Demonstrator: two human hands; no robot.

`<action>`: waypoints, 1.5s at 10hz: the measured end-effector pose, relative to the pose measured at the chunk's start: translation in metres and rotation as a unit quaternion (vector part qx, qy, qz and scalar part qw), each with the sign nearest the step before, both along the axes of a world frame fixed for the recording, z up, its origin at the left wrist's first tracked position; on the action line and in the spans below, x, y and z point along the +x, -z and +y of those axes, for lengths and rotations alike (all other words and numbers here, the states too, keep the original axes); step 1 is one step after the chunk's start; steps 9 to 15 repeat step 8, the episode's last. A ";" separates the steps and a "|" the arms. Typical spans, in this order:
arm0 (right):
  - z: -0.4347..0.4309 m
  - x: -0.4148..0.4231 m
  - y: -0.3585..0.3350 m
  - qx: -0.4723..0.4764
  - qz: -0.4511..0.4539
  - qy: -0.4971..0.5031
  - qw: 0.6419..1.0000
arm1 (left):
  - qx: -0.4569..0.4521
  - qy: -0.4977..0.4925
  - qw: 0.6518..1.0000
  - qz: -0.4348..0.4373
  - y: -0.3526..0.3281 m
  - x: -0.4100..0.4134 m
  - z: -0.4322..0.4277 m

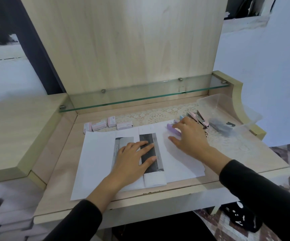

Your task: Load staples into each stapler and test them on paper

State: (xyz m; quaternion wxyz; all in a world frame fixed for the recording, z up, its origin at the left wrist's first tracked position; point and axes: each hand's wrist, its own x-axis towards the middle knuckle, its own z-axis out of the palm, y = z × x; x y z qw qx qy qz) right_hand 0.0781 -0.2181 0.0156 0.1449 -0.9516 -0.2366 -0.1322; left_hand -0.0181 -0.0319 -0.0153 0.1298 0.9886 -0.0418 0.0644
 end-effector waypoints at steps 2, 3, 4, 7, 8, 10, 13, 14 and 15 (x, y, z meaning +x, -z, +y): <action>0.004 -0.036 0.019 -0.015 0.110 -0.143 0.983 | -0.123 -0.030 0.991 -0.029 -0.016 -0.009 0.015; -0.002 -0.039 0.027 -0.064 0.110 -0.149 0.981 | -0.089 -0.071 0.993 -0.027 -0.011 -0.018 0.034; -0.001 -0.038 0.031 -0.053 0.103 -0.148 0.982 | -0.073 -0.111 0.991 -0.003 -0.001 -0.029 0.049; -0.003 -0.043 0.022 -0.032 0.110 -0.131 0.985 | -0.076 -0.144 0.987 -0.002 0.008 -0.037 0.051; -0.007 -0.048 0.032 -0.027 0.050 -0.131 0.990 | -0.031 -0.113 0.993 -0.034 0.028 -0.034 0.051; -0.007 -0.048 0.032 -0.027 0.050 -0.131 0.990 | -0.031 -0.113 0.993 -0.034 0.028 -0.034 0.051; -0.007 -0.048 0.032 -0.027 0.050 -0.131 0.990 | -0.031 -0.113 0.993 -0.034 0.028 -0.034 0.051; -0.007 -0.048 0.032 -0.027 0.050 -0.131 0.990 | -0.031 -0.113 0.993 -0.034 0.028 -0.034 0.051; -0.007 -0.048 0.032 -0.027 0.050 -0.131 0.990 | -0.031 -0.113 0.993 -0.034 0.028 -0.034 0.051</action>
